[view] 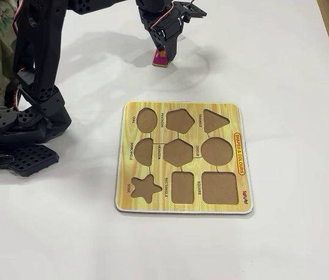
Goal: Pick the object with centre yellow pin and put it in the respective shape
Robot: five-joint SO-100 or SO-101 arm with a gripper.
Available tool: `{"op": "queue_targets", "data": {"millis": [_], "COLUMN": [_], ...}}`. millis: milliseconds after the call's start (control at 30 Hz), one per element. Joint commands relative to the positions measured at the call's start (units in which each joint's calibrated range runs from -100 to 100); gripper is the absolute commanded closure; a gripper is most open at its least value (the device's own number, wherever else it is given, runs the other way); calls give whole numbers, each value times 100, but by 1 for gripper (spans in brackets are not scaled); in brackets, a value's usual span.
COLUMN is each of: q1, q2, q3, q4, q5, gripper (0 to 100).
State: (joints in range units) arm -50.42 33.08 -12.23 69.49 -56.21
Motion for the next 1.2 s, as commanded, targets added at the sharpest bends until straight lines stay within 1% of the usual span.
{"op": "queue_targets", "data": {"millis": [0,300,600,1000,1067,1167], "q1": [-7,-46,-16,-65,-65,-56], "q2": [-69,-169,-713,-730,-739,-864], "q3": [90,108,962,962,890,953], "q4": [77,77,-9,69,43,25], "q5": [25,25,15,30,156,135], "gripper": [89,89,89,89,89,89]}}
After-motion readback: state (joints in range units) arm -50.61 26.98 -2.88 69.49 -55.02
